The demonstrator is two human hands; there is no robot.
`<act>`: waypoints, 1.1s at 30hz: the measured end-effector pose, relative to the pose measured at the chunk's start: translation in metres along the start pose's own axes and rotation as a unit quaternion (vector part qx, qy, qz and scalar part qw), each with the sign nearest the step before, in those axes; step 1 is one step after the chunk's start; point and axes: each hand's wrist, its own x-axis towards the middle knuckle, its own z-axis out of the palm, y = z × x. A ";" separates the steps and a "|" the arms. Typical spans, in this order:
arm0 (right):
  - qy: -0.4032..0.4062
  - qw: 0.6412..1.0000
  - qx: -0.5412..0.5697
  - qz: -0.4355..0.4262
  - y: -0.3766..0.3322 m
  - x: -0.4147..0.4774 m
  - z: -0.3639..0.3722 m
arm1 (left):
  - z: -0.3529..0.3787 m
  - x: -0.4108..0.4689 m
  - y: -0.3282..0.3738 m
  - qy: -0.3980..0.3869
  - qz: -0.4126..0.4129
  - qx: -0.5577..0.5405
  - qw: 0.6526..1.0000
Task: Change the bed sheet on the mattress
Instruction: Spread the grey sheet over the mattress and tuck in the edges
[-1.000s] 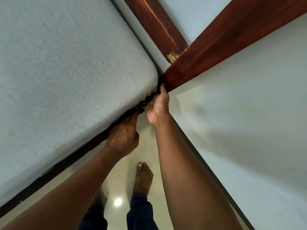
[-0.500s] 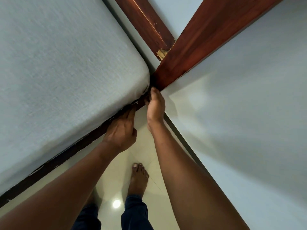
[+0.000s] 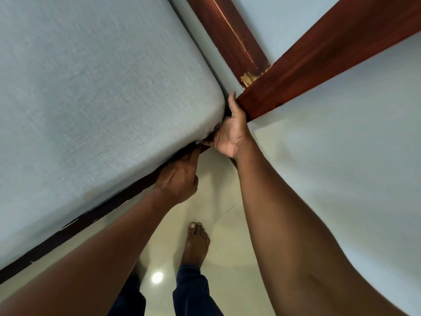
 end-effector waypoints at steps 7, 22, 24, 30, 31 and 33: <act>0.071 0.997 0.025 -0.018 0.005 0.002 0.005 | 0.009 -0.002 -0.007 -0.001 0.026 0.018 1.000; 0.294 0.896 0.265 -0.199 0.112 -0.027 -0.007 | -0.008 0.004 0.006 -0.102 0.080 0.264 0.956; 0.201 0.933 0.239 -0.176 0.105 -0.025 0.006 | -0.030 0.006 0.017 -0.155 0.158 0.346 0.912; 0.171 0.969 0.136 -0.114 0.082 0.001 0.022 | -0.099 0.035 0.024 -0.216 0.375 0.362 0.825; 0.163 0.968 0.162 -0.100 0.079 -0.004 0.018 | -0.106 0.043 0.028 -0.174 0.431 0.352 0.813; 0.139 0.967 0.192 -0.090 0.076 -0.010 0.007 | -0.116 0.061 0.042 -0.107 0.493 0.391 0.770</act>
